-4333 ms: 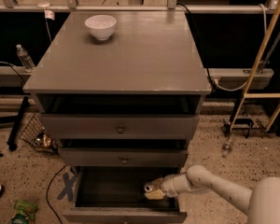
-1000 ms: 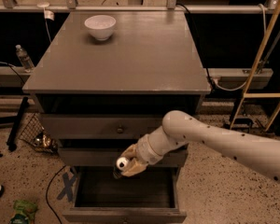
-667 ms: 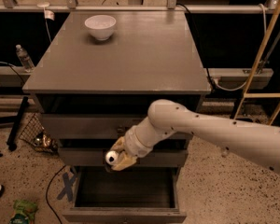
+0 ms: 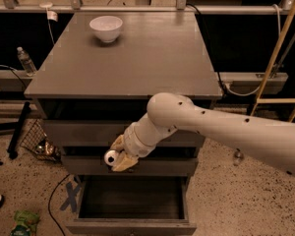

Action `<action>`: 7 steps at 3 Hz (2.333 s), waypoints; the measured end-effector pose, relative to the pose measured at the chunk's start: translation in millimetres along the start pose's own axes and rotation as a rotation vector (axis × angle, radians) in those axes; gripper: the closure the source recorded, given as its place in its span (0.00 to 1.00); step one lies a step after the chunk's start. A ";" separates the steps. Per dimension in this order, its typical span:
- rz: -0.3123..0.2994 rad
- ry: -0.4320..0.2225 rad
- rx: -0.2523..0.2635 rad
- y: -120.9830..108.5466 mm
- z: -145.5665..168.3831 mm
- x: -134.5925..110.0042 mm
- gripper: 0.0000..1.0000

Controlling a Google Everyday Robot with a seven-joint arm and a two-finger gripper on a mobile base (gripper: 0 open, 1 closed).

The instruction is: Pick redbull can from bottom drawer and place on counter

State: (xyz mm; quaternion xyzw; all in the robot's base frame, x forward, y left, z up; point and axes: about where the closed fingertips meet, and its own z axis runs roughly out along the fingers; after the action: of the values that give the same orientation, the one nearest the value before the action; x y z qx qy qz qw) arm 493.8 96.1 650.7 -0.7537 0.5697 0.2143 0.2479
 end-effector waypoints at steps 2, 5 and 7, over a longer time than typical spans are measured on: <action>-0.121 0.011 -0.078 -19.6 -39.2 -77.0 1.00; -0.160 0.141 -0.077 -42.0 -82.8 -153.6 1.00; -0.128 0.219 -0.062 -56.0 -103.4 -185.4 1.00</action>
Offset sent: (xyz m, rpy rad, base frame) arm -0.0004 0.0601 0.1318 -0.0609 -0.0284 0.2109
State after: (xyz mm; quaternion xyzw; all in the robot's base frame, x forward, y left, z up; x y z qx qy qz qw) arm 503.9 184.5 851.4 -0.8147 0.5372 0.1320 0.1737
